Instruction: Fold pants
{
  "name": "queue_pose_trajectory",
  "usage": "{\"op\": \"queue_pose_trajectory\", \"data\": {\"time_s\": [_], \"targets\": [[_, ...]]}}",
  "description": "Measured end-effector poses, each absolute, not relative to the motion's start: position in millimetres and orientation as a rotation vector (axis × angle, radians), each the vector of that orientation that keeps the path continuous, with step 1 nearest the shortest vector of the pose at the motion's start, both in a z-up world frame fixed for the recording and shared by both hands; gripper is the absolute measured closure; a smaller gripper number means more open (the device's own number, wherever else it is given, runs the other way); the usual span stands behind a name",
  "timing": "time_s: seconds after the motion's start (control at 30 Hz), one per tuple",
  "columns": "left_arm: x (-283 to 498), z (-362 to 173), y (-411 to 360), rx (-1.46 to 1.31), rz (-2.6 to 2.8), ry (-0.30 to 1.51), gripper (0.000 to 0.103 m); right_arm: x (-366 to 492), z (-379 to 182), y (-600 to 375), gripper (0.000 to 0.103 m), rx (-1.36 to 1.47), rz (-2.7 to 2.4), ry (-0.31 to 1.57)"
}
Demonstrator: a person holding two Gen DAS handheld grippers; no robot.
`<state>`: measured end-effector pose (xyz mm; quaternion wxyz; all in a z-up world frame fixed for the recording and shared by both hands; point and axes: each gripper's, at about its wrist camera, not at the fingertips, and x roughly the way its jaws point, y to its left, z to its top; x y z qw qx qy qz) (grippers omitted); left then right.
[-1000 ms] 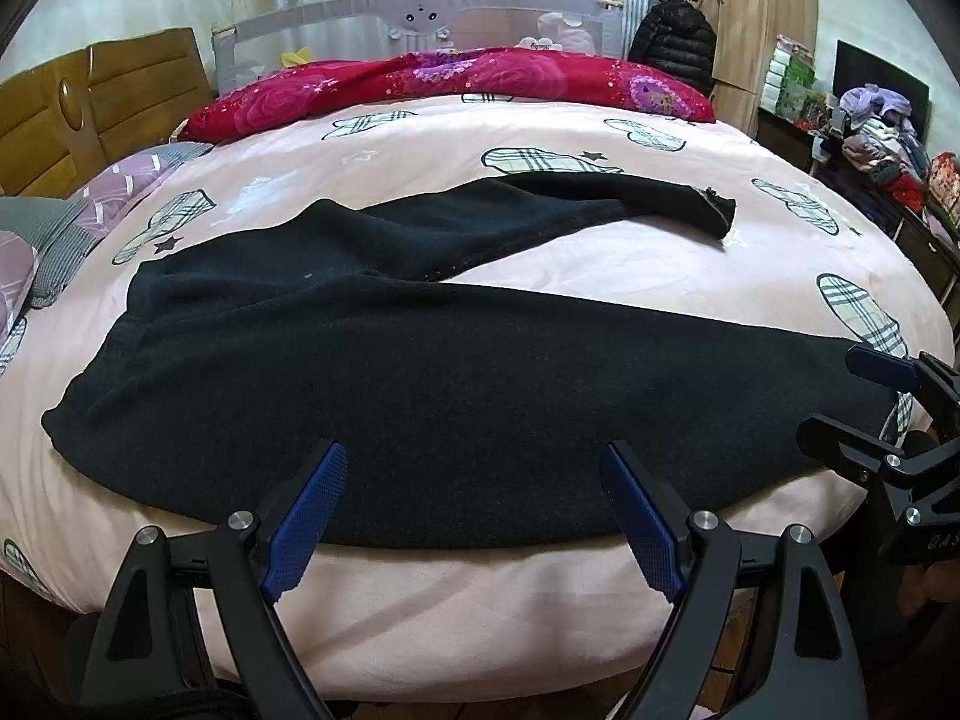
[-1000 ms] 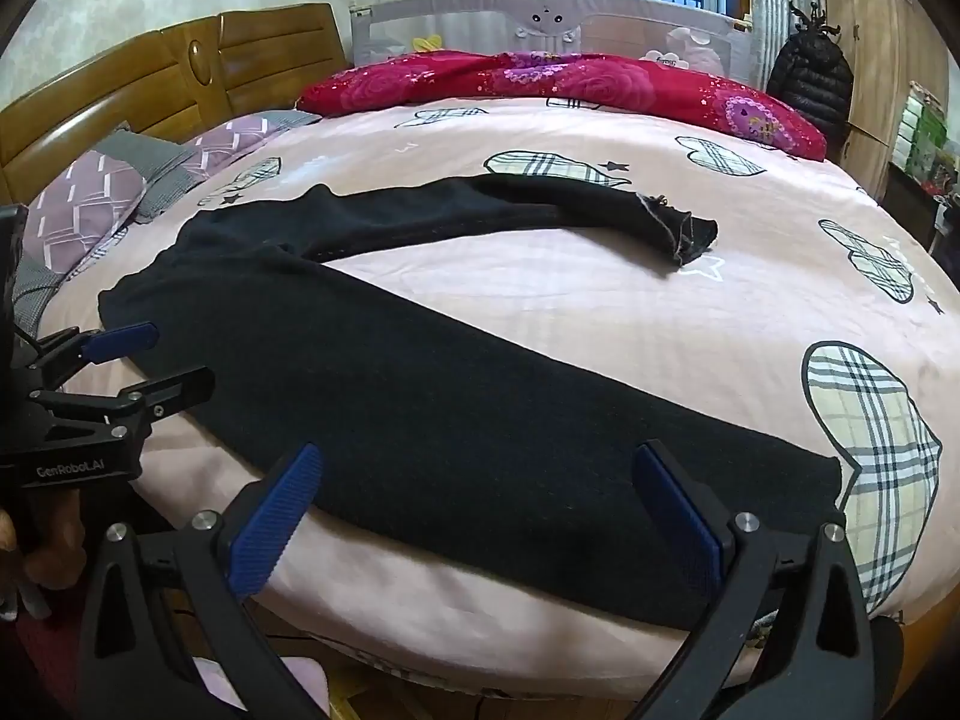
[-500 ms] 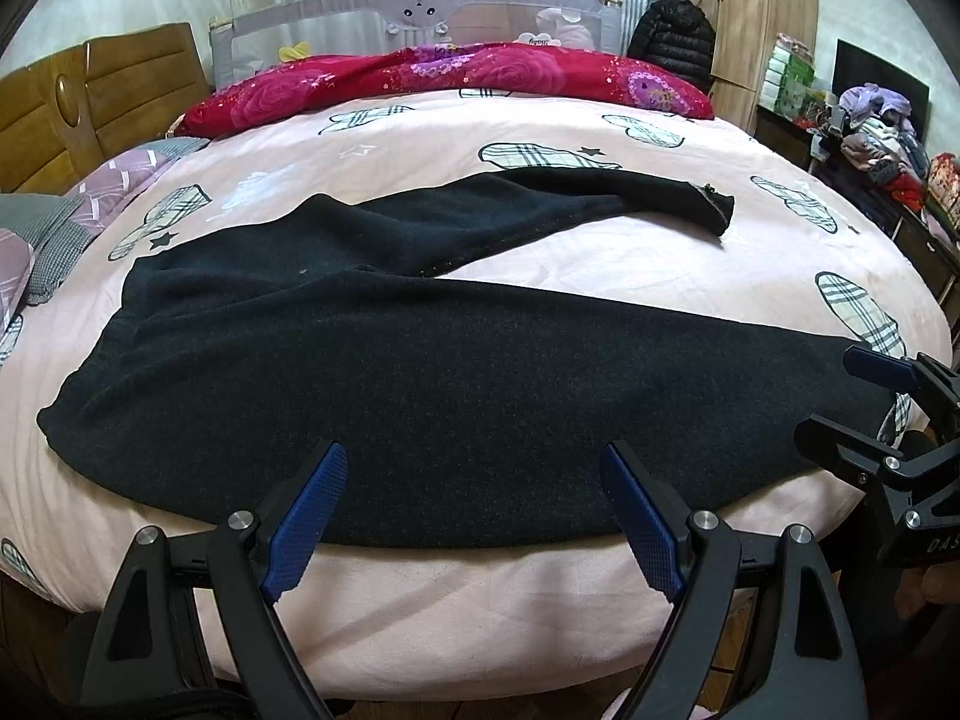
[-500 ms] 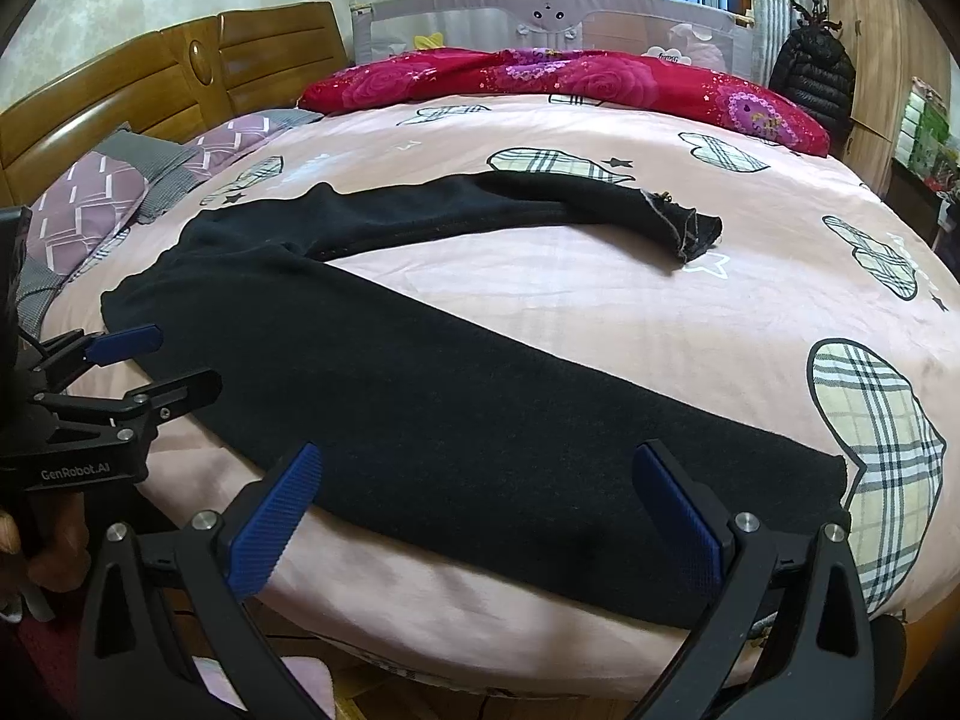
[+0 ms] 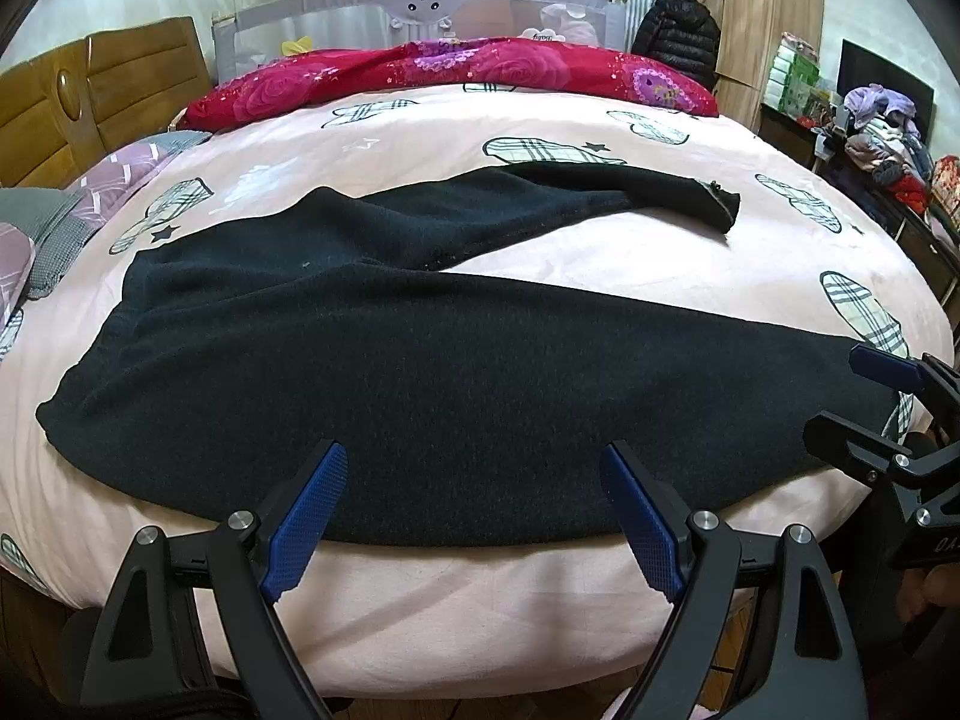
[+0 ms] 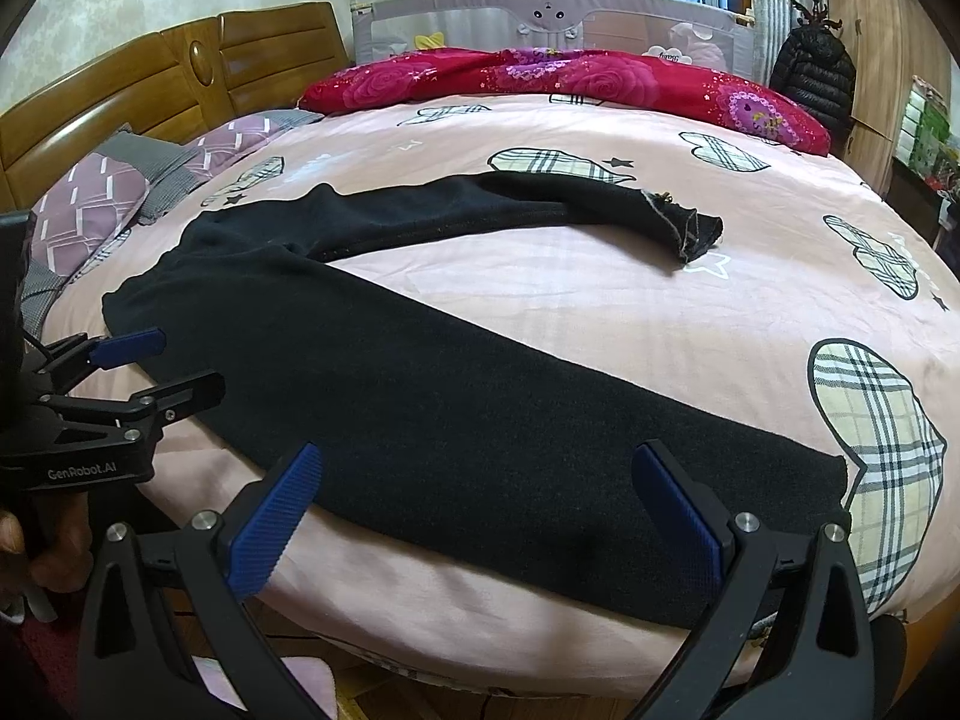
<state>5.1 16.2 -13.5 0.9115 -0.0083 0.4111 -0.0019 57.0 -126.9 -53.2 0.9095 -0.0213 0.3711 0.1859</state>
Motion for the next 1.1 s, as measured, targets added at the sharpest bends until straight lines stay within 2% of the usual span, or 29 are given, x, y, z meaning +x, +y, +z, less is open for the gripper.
{"op": "queue_pose_trajectory", "data": {"time_s": [1.1], "targets": [[19.6, -14.8, 22.3, -0.037, -0.029, 0.890, 0.016, 65.8, -50.4, -132.5, 0.000, -0.002, 0.382, 0.780]]}}
